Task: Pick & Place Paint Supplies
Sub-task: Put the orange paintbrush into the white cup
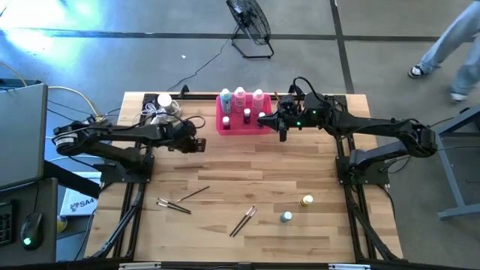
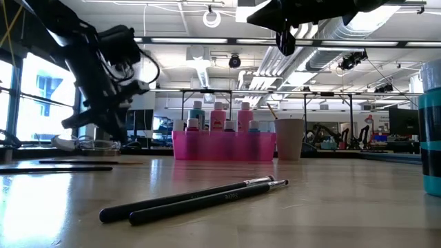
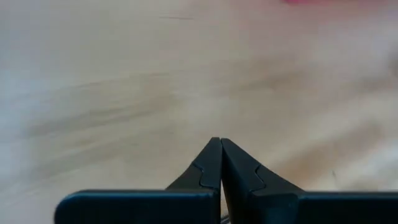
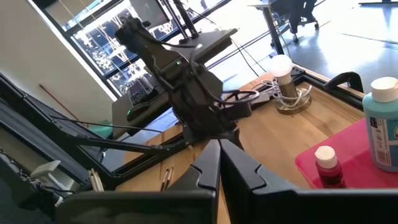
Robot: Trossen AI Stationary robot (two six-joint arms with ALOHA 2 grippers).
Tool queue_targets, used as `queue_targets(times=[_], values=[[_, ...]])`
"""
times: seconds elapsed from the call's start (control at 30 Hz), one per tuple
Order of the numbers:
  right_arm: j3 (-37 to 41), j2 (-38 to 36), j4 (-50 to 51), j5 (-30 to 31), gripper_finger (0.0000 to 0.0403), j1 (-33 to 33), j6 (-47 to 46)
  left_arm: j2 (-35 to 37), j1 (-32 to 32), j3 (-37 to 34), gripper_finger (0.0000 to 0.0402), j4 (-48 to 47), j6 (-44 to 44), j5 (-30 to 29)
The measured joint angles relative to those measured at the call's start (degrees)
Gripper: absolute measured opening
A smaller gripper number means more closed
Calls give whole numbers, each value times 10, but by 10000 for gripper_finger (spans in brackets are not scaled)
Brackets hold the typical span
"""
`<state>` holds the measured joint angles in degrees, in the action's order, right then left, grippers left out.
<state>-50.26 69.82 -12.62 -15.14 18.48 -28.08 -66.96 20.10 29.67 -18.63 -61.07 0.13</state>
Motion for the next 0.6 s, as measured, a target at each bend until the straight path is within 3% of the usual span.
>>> queue_targets(times=[0.1,0.17,0.27,0.33,0.43,0.6], values=[[0,0,0,0,3,0,0,19,1,13,0,-1,108,73],[0,0,0,0,3,0,-1,28,1,22,0,-14,171,152],[0,0,0,0,3,0,-2,32,0,37,0,-65,207,254],[0,0,0,0,3,0,-2,32,0,46,0,-110,221,289],[0,0,3,0,3,0,-2,32,-4,58,0,-153,269,307],[0,0,4,0,3,0,-2,32,-33,93,0,-197,349,247]])
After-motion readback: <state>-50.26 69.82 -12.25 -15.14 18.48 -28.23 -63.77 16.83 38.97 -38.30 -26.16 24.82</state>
